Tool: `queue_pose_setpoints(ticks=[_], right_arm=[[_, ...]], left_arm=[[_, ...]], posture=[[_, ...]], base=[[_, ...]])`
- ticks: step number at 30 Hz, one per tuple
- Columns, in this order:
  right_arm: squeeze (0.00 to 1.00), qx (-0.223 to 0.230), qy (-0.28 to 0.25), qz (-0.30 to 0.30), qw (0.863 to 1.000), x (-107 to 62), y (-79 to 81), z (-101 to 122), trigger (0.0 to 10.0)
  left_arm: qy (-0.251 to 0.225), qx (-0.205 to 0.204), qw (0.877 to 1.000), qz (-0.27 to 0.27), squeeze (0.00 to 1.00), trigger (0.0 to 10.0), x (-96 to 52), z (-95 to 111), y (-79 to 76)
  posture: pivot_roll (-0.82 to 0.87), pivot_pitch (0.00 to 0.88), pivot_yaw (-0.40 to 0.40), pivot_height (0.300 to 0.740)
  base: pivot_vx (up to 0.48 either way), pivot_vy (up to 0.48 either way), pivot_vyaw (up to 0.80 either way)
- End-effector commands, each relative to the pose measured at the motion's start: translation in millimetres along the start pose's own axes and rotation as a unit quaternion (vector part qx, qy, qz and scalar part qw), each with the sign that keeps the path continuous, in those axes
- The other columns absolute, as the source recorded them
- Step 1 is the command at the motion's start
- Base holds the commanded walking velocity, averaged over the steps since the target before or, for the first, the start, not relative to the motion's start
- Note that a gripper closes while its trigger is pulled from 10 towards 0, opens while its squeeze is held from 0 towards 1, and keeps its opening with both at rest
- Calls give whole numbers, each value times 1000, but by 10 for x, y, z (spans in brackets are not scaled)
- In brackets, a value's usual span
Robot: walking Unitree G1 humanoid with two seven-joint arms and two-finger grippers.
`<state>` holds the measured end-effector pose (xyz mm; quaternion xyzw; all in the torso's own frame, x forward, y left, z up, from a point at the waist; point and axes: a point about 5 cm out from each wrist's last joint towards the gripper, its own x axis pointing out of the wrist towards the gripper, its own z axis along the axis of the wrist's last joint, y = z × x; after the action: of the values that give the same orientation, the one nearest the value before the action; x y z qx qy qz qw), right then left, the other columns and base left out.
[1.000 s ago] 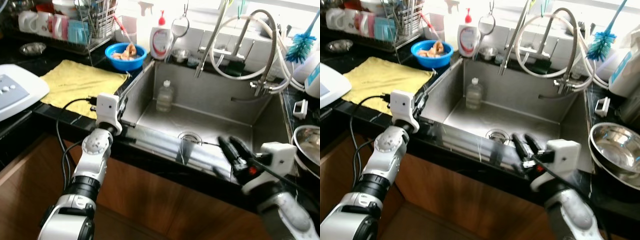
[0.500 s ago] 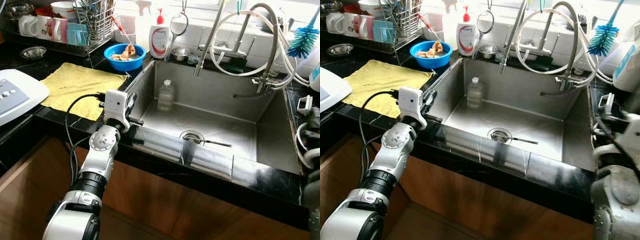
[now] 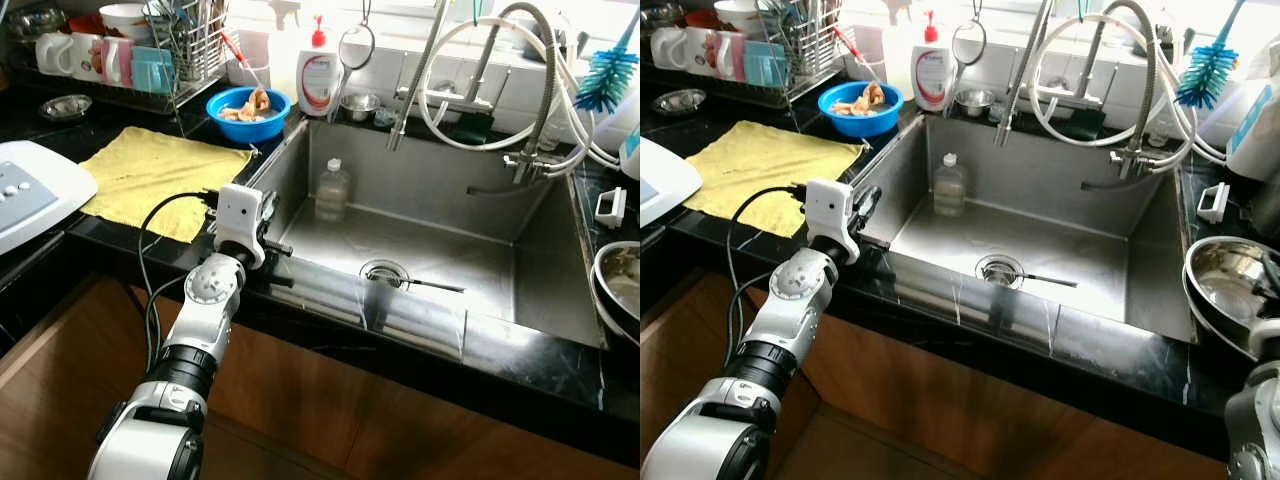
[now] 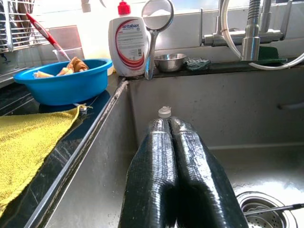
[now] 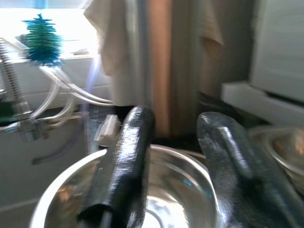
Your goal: Kitchen organization
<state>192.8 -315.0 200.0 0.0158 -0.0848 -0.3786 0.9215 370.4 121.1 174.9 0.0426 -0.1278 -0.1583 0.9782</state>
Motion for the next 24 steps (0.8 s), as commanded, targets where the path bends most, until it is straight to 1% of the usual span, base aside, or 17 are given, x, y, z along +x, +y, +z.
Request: queue_pose_setpoints(ticks=[1, 4, 5, 6, 7, 10, 11, 14, 21, 22, 23, 24], right_arm=[[1000, 16, 14, -45, 999, 3, -126, 2, 10000], [1000, 16, 14, -45, 999, 3, -126, 2, 10000], [43, 20, 20, -55, 998, 9, -150, -19, 10000], [43, 20, 20, -55, 998, 9, -150, -19, 10000], [0, 25, 26, -60, 998, 10, -161, -33, 10000], [0, 30, 34, -65, 997, 6, -167, -40, 10000], [0, 47, 46, -75, 995, 13, -178, -72, 10000], [0, 77, 72, -89, 990, 23, -182, -136, 10000], [0, 84, 78, -83, 990, 22, -127, -146, 10000], [0, 41, 51, -36, 997, 21, 5, -73, 10000], [0, 41, 51, -36, 997, 21, 5, -73, 10000], [0, 16, -1, 48, 999, -41, 296, 78, 10000]], left_arm=[[-8, 10, 1000, -8, 0, 10000, 41, 52, -8], [-8, 10, 1000, -8, 0, 10000, 41, 52, -8], [-9, 10, 1000, -10, 0, 10000, 42, 52, -15], [-9, 10, 1000, -10, 0, 10000, 42, 52, -15], [-9, 11, 1000, -11, 0, 10000, 42, 53, -20], [-9, 11, 1000, -12, 0, 10000, 43, 54, -23], [-10, 13, 1000, -15, 0, 10000, 41, 55, -29], [-13, 18, 1000, -22, 0, 10000, 39, 62, -39], [-20, 17, 999, -32, 0, 10000, 45, 96, -53], [-28, 14, 999, -40, 0, 10000, 60, 133, -95], [-28, 14, 999, -40, 0, 10000, 60, 133, -95], [-33, 10, 999, -39, 0, 10000, 74, 148, -126]], posture=[[-43, 24, -5, 740], [-43, 24, -5, 740], [-40, 17, -5, 740], [-40, 17, -5, 740], [-40, 17, -5, 740], [-40, 17, -5, 740], [-33, 0, -5, 740], [-32, 0, -6, 740], [-23, 0, -7, 740], [-24, 0, -6, 740], [-24, 0, -6, 740], [-27, 4, -5, 740]], base=[[0, 0, 0], [0, 0, 0], [0, 0, 0], [0, 0, 0], [0, 0, 0], [0, 0, 0], [0, 0, 0], [0, 0, 0], [0, 0, 0], [0, 0, 0], [0, 0, 0], [0, 0, 0]])
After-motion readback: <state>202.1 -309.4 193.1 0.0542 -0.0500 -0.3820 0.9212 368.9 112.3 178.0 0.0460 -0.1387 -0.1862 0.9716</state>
